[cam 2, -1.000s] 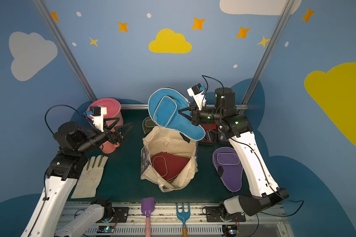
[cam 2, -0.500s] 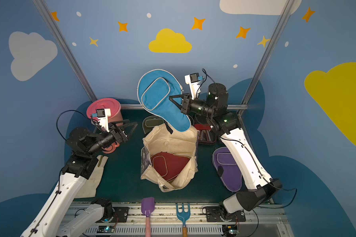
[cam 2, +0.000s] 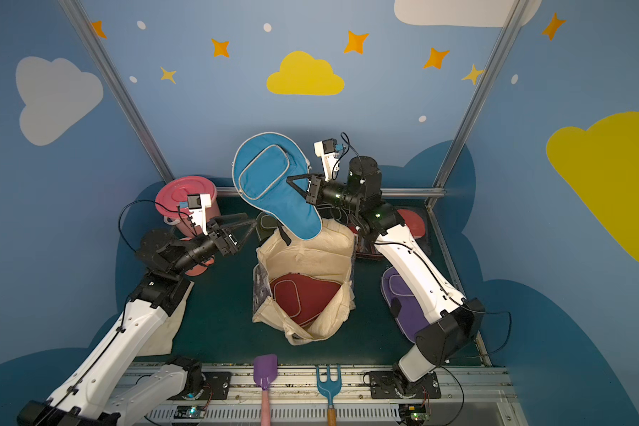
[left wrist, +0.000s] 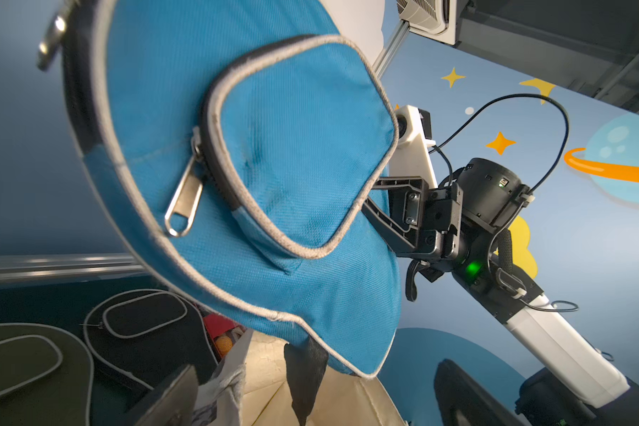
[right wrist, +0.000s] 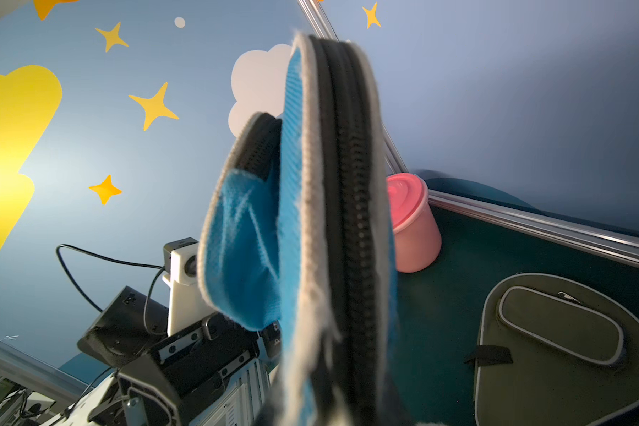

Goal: Remove the ping pong set from the canvas bag
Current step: Place the ping pong set at the center of the board.

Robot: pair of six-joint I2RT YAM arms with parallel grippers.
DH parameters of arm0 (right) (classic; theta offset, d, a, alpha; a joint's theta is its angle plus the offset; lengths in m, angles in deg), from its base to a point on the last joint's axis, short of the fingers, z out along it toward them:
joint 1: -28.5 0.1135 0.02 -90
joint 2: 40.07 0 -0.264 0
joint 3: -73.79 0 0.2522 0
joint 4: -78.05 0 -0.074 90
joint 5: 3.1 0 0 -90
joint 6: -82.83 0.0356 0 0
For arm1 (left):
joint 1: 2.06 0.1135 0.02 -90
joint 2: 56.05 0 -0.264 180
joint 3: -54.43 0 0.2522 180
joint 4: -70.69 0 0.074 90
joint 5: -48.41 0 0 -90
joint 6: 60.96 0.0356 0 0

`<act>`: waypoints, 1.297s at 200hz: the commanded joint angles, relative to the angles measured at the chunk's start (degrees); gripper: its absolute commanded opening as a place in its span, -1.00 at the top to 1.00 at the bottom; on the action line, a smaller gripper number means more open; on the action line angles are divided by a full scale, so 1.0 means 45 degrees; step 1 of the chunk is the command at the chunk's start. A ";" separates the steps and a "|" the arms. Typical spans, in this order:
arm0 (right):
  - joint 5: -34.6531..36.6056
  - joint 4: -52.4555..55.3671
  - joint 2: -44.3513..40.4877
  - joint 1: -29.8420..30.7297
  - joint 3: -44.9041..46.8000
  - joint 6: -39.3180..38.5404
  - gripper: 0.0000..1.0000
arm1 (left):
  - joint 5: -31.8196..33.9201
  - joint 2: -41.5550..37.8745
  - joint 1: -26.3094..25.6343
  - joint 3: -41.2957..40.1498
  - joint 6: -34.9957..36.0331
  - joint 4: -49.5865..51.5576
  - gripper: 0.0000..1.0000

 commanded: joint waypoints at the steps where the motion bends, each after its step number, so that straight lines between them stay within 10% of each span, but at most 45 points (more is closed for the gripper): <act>1: 0.0117 -0.2392 -0.0376 0.0154 0.0103 0.0366 1.00 | -0.0771 0.0090 -0.0120 -0.0020 -0.0444 -0.1587 -1.00; 180: 0.0182 -0.5694 0.0151 0.1033 0.2049 0.1572 1.00 | -0.1141 0.4303 0.0015 0.0605 -0.2751 -0.7031 -0.86; 199: 0.0317 -0.5845 0.0134 0.0994 0.2365 0.1552 1.00 | -0.1212 0.3958 0.0035 0.0976 -0.2372 -0.6374 -0.48; 232: 0.0171 -0.5726 0.0114 0.0849 0.2544 0.1469 1.00 | -0.0687 0.2877 0.0111 0.1447 -0.0945 -0.4026 0.89; 259: -0.0541 -0.3445 0.0134 0.0554 0.1636 0.0411 1.00 | -0.0034 0.1731 0.0453 0.2054 0.0832 -0.0858 0.93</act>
